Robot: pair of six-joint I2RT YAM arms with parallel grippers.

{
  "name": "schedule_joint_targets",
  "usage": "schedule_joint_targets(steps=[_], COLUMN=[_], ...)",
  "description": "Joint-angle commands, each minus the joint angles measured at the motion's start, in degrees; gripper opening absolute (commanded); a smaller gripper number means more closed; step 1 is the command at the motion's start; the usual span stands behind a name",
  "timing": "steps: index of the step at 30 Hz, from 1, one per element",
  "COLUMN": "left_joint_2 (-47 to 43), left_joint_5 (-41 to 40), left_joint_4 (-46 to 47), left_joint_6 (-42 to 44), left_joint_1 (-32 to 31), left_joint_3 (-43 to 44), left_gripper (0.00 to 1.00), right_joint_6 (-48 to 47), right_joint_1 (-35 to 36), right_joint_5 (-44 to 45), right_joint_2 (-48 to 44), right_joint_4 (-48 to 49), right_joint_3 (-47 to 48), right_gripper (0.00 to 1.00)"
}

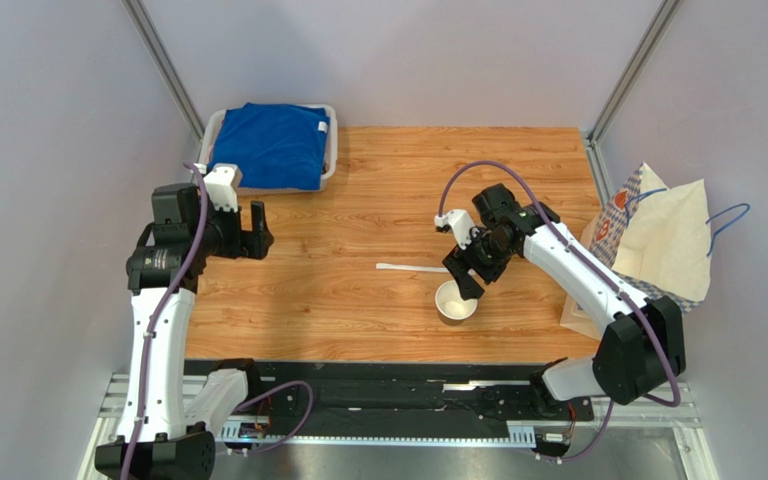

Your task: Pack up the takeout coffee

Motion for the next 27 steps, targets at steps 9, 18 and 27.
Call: schedule_joint_targets(steps=[9,18,27], left_joint_2=[0.91,1.70,2.75], left_joint_5=[0.05,-1.44,-3.20], left_joint_4=[2.76,3.02,2.67], left_joint_6=[-1.45,-1.28,0.92], left_joint_1=[-0.10,-0.01,-0.01], left_joint_3=[0.43,-0.01,-0.54], left_gripper=[0.99,0.99,0.99], right_joint_6=[-0.56,2.51,8.92], right_joint_1=[1.40,6.48,15.72], right_joint_5=[-0.21,-0.56,3.21], right_joint_2=[3.66,5.42,13.23], right_joint_4=[7.46,9.57,14.49], right_joint_3=[-3.51,-2.28,3.60], right_gripper=[0.57,0.00,0.00])
